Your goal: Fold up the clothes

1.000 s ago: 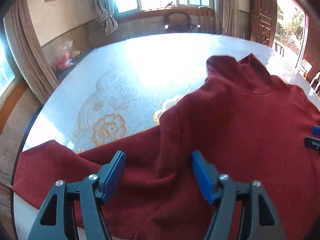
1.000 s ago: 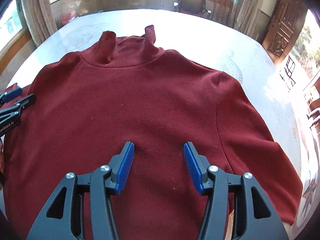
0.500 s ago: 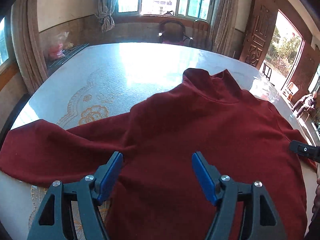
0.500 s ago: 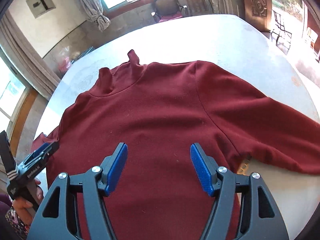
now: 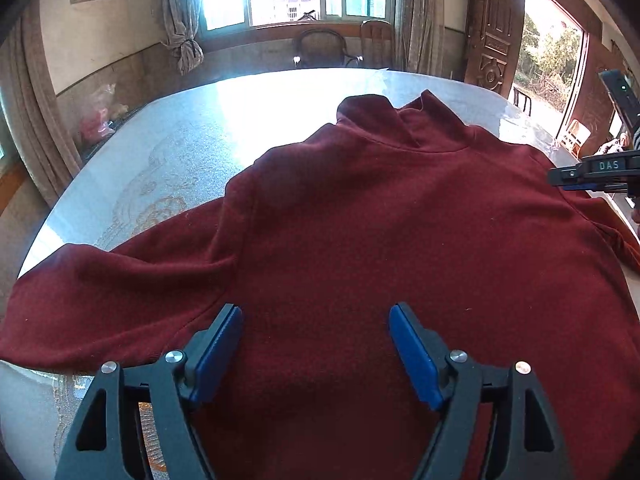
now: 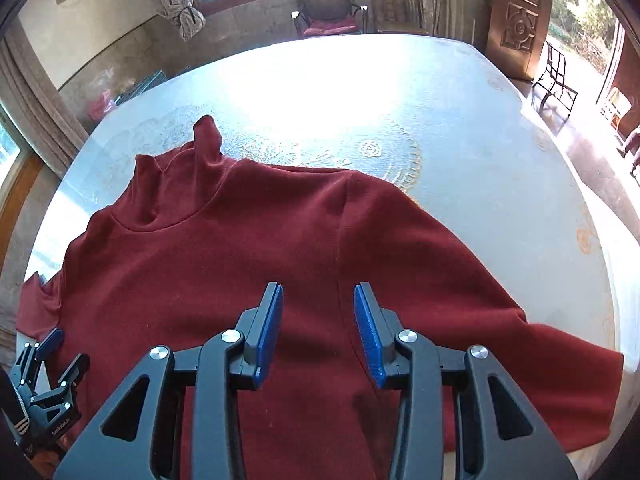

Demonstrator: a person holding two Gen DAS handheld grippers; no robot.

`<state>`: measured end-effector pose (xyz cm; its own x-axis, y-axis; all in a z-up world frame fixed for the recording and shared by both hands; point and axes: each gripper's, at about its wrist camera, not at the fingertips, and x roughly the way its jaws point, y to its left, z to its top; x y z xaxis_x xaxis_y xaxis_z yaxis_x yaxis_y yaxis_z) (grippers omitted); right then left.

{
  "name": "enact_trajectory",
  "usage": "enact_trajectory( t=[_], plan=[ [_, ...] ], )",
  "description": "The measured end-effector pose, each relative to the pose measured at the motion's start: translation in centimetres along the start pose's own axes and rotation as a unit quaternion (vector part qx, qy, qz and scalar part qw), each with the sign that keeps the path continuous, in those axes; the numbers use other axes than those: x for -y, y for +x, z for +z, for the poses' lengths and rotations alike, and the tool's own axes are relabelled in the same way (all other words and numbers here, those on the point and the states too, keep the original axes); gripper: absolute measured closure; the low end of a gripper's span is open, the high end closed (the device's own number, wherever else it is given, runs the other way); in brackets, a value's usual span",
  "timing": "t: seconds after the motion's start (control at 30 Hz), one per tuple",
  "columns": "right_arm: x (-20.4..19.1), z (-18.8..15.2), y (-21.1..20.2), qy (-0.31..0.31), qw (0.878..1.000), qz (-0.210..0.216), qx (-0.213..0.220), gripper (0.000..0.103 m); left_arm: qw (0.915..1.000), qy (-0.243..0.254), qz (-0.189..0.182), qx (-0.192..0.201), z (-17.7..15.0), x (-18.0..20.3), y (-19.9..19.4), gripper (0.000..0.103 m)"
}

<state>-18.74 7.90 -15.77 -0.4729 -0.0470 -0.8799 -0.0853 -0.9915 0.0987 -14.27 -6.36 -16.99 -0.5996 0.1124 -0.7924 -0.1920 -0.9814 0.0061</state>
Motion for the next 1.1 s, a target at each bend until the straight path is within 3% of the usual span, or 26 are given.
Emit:
enact_trajectory(
  t=[0.1,0.13,0.27,0.4,0.57,0.63,0.73,0.9,0.97,1.1],
  plan=[
    [-2.7,0.9,1.7,-0.052,0.997,-0.061,-0.011,0.063,1.0,-0.004,-0.002,0.007,-0.3,-0.3,-0.5,0.026],
    [-4.2,1.1,1.4,-0.072,0.996,-0.052,-0.004,0.063,0.9999,-0.008,-0.004,0.014,-0.5,-0.6,-1.0,0.028],
    [-13.8,1.9,-1.3,-0.176,0.982,0.058,0.029,0.064,0.9967,-0.06,0.031,0.045,-0.1,-4.4,-2.6,0.032],
    [-24.5,2.5,-1.4,-0.255,0.954,0.157,0.0,0.081,0.9889,-0.114,0.071,0.064,0.3,-8.6,-3.6,0.032],
    [-33.1,1.5,2.1,-0.325,0.93,0.163,-0.064,0.084,0.9875,-0.13,0.084,0.029,-1.0,-11.1,-2.6,0.033],
    [-34.6,1.0,3.7,-0.338,0.924,0.153,-0.093,0.085,0.9865,-0.137,0.089,0.015,-1.5,-12.2,-2.2,0.032],
    [-35.6,0.6,5.3,-0.348,0.924,0.132,-0.088,0.088,0.9858,-0.142,0.089,0.009,-1.8,-12.8,-2.2,0.032],
    [-36.4,1.2,7.4,-0.317,0.946,0.066,-0.027,0.092,0.9861,-0.137,0.094,0.006,-1.6,-12.4,-2.0,0.031],
    [-36.6,0.7,7.8,-0.319,0.947,0.043,-0.002,0.092,0.986,-0.14,0.09,0.008,-1.7,-12.4,-2.0,0.031],
    [-36.6,-0.8,6.8,-0.321,0.942,0.096,-0.002,0.091,0.9856,-0.155,0.061,0.027,-2.1,-13.2,-2.8,0.034]
  ],
)
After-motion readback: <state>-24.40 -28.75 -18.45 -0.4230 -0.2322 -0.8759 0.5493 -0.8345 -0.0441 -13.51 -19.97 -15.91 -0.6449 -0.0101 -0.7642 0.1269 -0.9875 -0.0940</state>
